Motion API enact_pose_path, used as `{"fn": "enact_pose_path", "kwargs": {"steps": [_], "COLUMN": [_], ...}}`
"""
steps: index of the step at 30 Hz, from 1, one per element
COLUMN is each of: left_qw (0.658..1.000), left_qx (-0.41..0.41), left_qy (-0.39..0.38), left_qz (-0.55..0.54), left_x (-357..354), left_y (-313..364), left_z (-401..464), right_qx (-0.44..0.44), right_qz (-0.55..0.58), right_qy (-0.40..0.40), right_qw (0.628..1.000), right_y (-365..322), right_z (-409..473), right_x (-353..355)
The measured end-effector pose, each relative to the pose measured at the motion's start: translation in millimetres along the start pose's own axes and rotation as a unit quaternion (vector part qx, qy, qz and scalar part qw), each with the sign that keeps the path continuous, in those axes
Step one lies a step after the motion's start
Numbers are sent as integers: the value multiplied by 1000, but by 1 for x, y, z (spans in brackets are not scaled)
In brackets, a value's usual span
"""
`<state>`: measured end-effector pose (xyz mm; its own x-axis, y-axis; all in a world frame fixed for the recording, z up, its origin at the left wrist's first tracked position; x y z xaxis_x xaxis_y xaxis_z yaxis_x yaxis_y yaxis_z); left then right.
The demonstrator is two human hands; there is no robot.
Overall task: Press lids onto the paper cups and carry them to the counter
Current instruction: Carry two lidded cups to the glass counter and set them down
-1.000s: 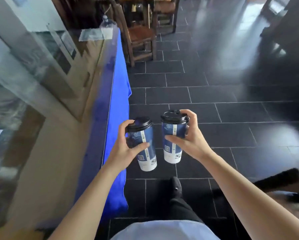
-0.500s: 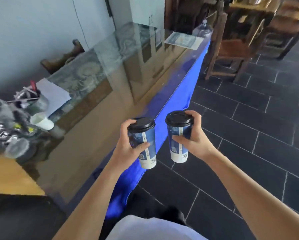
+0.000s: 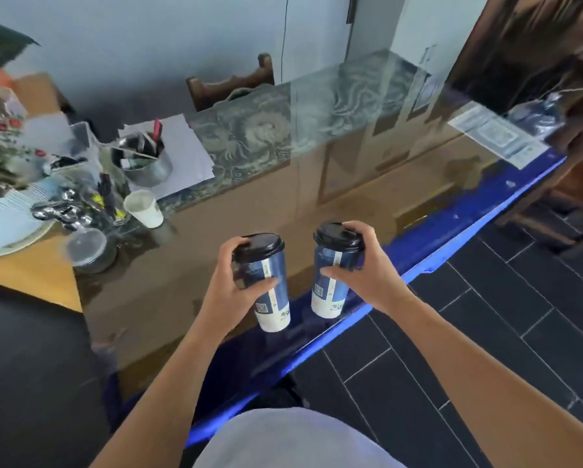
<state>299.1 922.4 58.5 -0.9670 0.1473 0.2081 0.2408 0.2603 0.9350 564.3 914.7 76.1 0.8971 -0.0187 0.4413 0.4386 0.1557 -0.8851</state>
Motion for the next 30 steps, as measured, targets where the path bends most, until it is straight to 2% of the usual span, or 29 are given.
{"fn": "enact_pose_path", "kwargs": {"steps": [14,17,24,30], "left_qw": [990,985,971,964], "left_qx": [63,75,50,39], "left_qy": [125,156,198,232], "left_qz": [0,13,123,125], "left_x": [47,52,48,41], "left_y": [-5,-8,-2,-9], "left_z": [100,116,157,198], "right_qx": [38,44,111,142], "right_qz": [-26,-32,-42,-51], "right_qy": [-188,-212,-254,-268], "right_qw": [981,976,960,951], "right_y": [22,35,61,76], "right_z": [170,202,265,293], "right_x": [-65,-71,-84,-100]}}
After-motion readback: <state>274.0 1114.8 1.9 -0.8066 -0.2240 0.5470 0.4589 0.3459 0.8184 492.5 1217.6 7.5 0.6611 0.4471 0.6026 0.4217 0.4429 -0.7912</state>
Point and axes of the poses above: each hand's wrist, its own z-axis towards the middle knuckle, its own x-axis out of the back of the hand, y = z × x, the point moved 4 cm from there along z, towards the middle knuckle, and after that the axes turned 14 degrees about x, right-handed, at the moved point
